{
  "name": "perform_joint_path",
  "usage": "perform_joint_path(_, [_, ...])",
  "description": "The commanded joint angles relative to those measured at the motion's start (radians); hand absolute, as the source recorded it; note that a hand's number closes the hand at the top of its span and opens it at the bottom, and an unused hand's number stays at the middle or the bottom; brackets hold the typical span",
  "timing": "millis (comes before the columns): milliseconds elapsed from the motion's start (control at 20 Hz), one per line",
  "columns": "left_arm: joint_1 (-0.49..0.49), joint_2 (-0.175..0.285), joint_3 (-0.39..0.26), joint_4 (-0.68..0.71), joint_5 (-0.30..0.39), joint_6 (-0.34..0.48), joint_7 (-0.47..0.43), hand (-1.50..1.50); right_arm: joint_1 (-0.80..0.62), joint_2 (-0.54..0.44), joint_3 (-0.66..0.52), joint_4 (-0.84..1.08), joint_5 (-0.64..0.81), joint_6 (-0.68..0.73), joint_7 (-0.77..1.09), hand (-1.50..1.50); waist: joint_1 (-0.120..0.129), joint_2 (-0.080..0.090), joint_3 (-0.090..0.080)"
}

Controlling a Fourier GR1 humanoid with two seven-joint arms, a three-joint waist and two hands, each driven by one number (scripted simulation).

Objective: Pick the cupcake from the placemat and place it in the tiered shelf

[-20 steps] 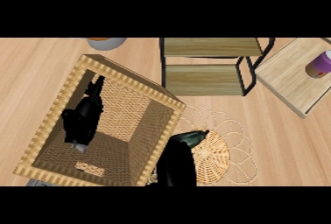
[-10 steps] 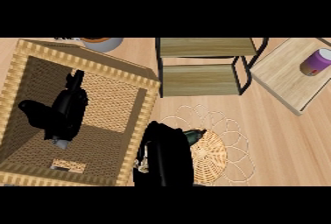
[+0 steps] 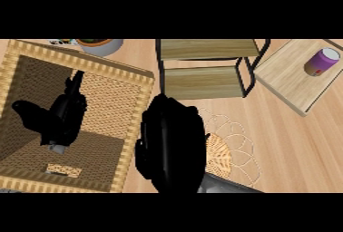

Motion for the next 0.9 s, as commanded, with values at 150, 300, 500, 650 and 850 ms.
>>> perform_joint_path(150, [0.048, 0.022, -0.095, 0.055, -0.101, -0.054, -0.068, 0.0, -0.204, 0.035, -0.138, 0.01, 0.107, 0.099, 0.243, 1.5, 0.002, 0.0, 0.0])
perform_joint_path(300, [0.023, 0.01, -0.099, 0.068, -0.115, -0.065, -0.081, 0.0, -0.254, 0.035, -0.183, 0.036, 0.095, 0.116, 0.236, 1.5, 0.003, 0.005, 0.0])
perform_joint_path(500, [0.02, -0.003, -0.09, 0.071, -0.118, -0.07, -0.072, 0.0, -0.307, 0.035, -0.284, 0.032, 0.093, 0.17, 0.202, 1.5, -0.009, 0.005, 0.002])
perform_joint_path(650, [0.032, 0.013, -0.065, 0.049, -0.106, -0.086, -0.065, 0.0, -0.377, 0.035, -0.336, 0.067, 0.111, 0.215, 0.216, 1.5, 0.008, 0.001, 0.001])
perform_joint_path(850, [0.003, -0.012, -0.072, 0.092, -0.121, -0.094, -0.069, 0.0, -0.418, 0.035, -0.405, 0.111, 0.138, 0.218, 0.154, 1.5, -0.004, 0.01, 0.002])
